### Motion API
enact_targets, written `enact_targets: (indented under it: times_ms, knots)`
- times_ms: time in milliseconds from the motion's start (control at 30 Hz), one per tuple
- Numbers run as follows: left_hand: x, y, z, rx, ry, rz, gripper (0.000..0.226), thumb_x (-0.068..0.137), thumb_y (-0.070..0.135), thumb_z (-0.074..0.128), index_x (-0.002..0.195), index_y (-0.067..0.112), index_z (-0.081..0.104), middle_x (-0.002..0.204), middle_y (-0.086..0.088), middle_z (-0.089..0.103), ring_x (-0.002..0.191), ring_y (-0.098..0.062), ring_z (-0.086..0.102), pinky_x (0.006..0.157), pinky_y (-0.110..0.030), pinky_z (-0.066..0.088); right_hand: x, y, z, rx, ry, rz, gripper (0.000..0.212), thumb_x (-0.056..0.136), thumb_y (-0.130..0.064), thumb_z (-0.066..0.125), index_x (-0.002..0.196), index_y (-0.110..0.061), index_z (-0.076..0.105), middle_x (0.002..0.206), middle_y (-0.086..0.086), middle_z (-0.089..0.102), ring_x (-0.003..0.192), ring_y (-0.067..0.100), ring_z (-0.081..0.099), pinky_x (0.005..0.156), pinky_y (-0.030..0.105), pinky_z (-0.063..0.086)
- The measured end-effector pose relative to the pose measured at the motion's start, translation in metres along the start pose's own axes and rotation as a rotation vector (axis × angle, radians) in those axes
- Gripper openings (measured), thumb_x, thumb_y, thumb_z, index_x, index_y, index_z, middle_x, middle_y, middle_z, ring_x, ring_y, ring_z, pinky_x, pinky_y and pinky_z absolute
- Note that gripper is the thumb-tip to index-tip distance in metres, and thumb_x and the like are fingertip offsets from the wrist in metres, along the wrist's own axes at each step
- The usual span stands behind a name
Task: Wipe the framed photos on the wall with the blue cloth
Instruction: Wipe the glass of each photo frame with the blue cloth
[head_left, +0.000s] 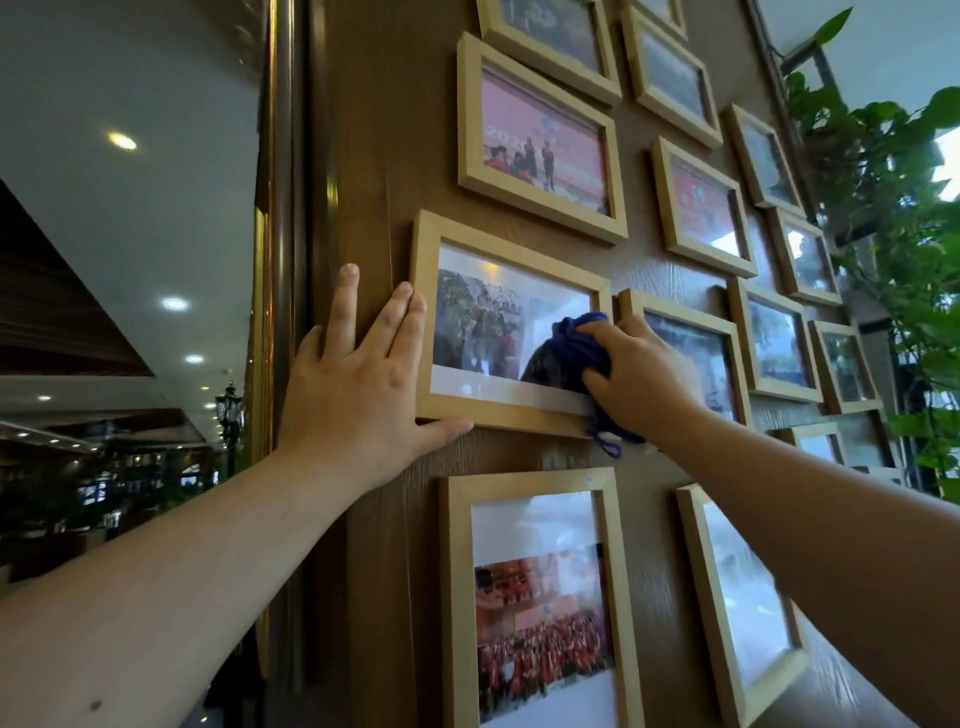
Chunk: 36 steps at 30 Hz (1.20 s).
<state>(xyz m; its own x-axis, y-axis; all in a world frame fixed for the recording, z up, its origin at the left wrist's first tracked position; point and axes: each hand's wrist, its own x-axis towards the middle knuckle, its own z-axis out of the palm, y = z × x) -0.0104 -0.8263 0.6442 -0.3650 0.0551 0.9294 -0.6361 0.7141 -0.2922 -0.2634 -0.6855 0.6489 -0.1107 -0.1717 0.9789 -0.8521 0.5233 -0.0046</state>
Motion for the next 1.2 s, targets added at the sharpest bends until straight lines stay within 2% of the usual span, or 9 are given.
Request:
enact_targets:
  times_ms: [133, 267, 367, 500, 667, 833, 933, 1033, 1200]
  knots:
    - [0.002, 0.002, -0.003, 0.002, 0.007, 0.004, 0.112, 0.065, 0.086, 0.031, 0.148, 0.016, 0.005, 0.16, -0.003, 0.014, 0.144, -0.033, -0.015, 0.109, -0.059, 0.028, 0.007, -0.051, -0.011, 0.153, -0.008, -0.208, 0.046, 0.08, -0.042, 0.053, 0.124, -0.034, 0.042, 0.106, -0.004, 0.046, 0.069, 0.005, 0.04, 0.054, 0.02, 0.03]
    - [0.001, 0.001, -0.003, 0.004, 0.014, 0.012, 0.111, 0.067, 0.086, 0.031, 0.148, 0.016, 0.006, 0.16, -0.004, 0.016, 0.145, -0.034, -0.012, 0.108, -0.058, 0.029, 0.008, -0.09, -0.022, 0.252, -0.056, -0.43, 0.047, 0.081, -0.043, 0.052, 0.125, -0.037, 0.042, 0.11, -0.003, 0.047, 0.081, 0.012, 0.046, 0.062, 0.027, 0.041]
    - [0.0, 0.001, -0.001, -0.006, 0.018, 0.003, 0.111, 0.066, 0.086, 0.032, 0.148, 0.016, 0.006, 0.16, -0.003, 0.015, 0.145, -0.033, -0.012, 0.108, -0.058, 0.029, 0.002, -0.079, -0.023, 0.216, -0.076, -0.48, 0.047, 0.081, -0.045, 0.048, 0.127, -0.037, 0.042, 0.112, -0.004, 0.045, 0.082, 0.01, 0.043, 0.062, 0.022, 0.037]
    - [0.001, 0.001, 0.001, 0.002, 0.02, 0.002, 0.112, 0.065, 0.086, 0.034, 0.148, 0.016, 0.005, 0.16, -0.003, 0.015, 0.144, -0.032, -0.014, 0.107, -0.059, 0.029, -0.011, -0.023, -0.017, 0.17, -0.115, -0.296, 0.038, 0.083, -0.044, 0.053, 0.119, -0.042, 0.042, 0.102, -0.013, 0.039, 0.077, 0.008, 0.047, 0.059, 0.019, 0.031]
    - [0.001, 0.0, 0.003, -0.005, 0.034, 0.004, 0.113, 0.064, 0.085, 0.039, 0.147, 0.015, 0.006, 0.159, -0.005, 0.019, 0.145, -0.033, -0.012, 0.106, -0.06, 0.031, -0.024, 0.014, -0.007, 0.034, -0.152, -0.105, 0.04, 0.083, -0.041, 0.054, 0.121, -0.037, 0.042, 0.107, -0.001, 0.048, 0.078, 0.014, 0.049, 0.064, 0.031, 0.04]
    - [0.001, 0.0, 0.003, -0.001, 0.035, 0.001, 0.113, 0.065, 0.085, 0.041, 0.147, 0.015, 0.007, 0.159, -0.005, 0.018, 0.145, -0.034, -0.012, 0.106, -0.06, 0.031, -0.014, -0.024, -0.017, 0.12, -0.175, -0.118, 0.028, 0.082, -0.043, 0.053, 0.11, -0.04, 0.046, 0.094, -0.009, 0.046, 0.07, 0.005, 0.044, 0.056, 0.022, 0.031]
    - [0.001, 0.001, 0.002, 0.01, 0.034, -0.008, 0.113, 0.066, 0.086, 0.039, 0.147, 0.014, 0.007, 0.159, -0.005, 0.018, 0.145, -0.034, -0.012, 0.106, -0.059, 0.033, -0.011, -0.057, -0.026, 0.206, -0.215, -0.201, 0.019, 0.079, -0.044, 0.049, 0.097, -0.045, 0.044, 0.087, -0.012, 0.046, 0.069, 0.004, 0.046, 0.056, 0.023, 0.035]
    - [0.001, 0.002, 0.001, 0.021, 0.026, -0.005, 0.113, 0.065, 0.086, 0.036, 0.147, 0.013, 0.01, 0.158, -0.007, 0.021, 0.145, -0.036, -0.008, 0.104, -0.06, 0.035, -0.002, -0.084, -0.034, 0.314, -0.301, -0.246, 0.022, 0.08, -0.042, 0.051, 0.101, -0.04, 0.05, 0.089, -0.012, 0.049, 0.073, 0.005, 0.049, 0.059, 0.023, 0.036]
    - [0.0, 0.001, -0.004, 0.059, 0.018, 0.035, 0.111, 0.066, 0.086, 0.035, 0.147, 0.014, 0.012, 0.159, -0.01, 0.015, 0.145, -0.038, -0.003, 0.111, -0.064, 0.018, -0.003, -0.094, -0.049, 0.348, -0.283, -0.233, 0.027, 0.081, -0.035, 0.054, 0.108, -0.036, 0.052, 0.094, -0.009, 0.051, 0.076, 0.007, 0.05, 0.063, 0.026, 0.042]
